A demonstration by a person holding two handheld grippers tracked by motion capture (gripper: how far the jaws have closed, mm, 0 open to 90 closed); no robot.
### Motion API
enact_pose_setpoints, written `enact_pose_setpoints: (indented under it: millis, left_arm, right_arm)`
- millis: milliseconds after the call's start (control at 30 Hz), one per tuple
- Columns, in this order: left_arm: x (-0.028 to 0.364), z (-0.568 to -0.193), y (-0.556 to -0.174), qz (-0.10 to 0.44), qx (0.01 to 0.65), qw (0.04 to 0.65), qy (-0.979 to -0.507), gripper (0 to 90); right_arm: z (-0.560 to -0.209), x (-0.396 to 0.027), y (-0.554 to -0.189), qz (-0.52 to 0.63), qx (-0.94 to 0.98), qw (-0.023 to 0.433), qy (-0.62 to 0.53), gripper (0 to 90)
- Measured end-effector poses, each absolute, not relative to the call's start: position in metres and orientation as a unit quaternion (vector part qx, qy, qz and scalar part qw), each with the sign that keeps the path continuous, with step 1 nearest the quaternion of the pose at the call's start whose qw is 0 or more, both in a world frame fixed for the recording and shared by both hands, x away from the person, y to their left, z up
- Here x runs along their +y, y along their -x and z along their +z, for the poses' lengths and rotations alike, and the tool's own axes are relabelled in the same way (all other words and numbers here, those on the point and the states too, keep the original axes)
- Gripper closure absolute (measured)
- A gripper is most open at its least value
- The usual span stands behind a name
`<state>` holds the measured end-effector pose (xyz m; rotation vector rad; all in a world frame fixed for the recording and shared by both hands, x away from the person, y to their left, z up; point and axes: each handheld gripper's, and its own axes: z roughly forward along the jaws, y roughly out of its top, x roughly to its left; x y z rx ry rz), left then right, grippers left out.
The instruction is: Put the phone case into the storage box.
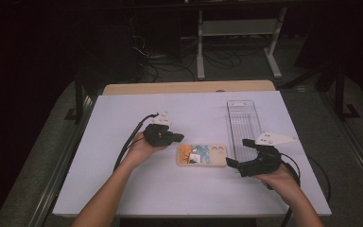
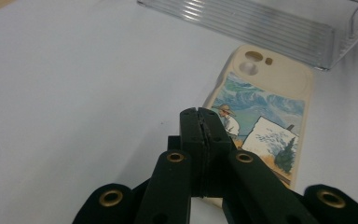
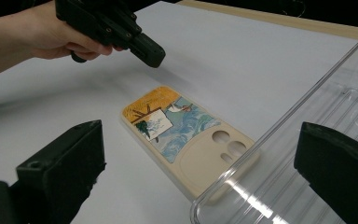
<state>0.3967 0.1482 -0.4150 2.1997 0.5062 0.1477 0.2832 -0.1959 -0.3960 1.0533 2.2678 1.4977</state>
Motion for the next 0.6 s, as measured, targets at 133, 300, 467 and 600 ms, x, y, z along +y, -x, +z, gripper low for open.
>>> enact_pose_setpoints:
  millis: [133,300,467,600]
  left_arm:
    - [0.147,-0.421,-0.402,0.061,0.203,0.42,-0.883,89.6]
    - [0.144,-0.434,-0.411,0.057,0.222,0.419,-0.879,89.7]
    - [0.145,-0.444,-0.416,0.048,0.23,0.416,-0.879,89.6]
    - [0.142,-0.449,-0.416,0.039,0.24,0.417,-0.876,89.7]
  right_arm:
    - [-0.397,-0.195,-0.284,0.509,0.775,0.113,-0.358,1.3]
    - [-0.396,-0.195,-0.283,0.509,0.775,0.113,-0.358,1.3]
    - [-0.397,-0.195,-0.283,0.509,0.775,0.113,-0.358,1.3]
    - [-0.397,-0.195,-0.283,0.508,0.775,0.112,-0.359,1.3]
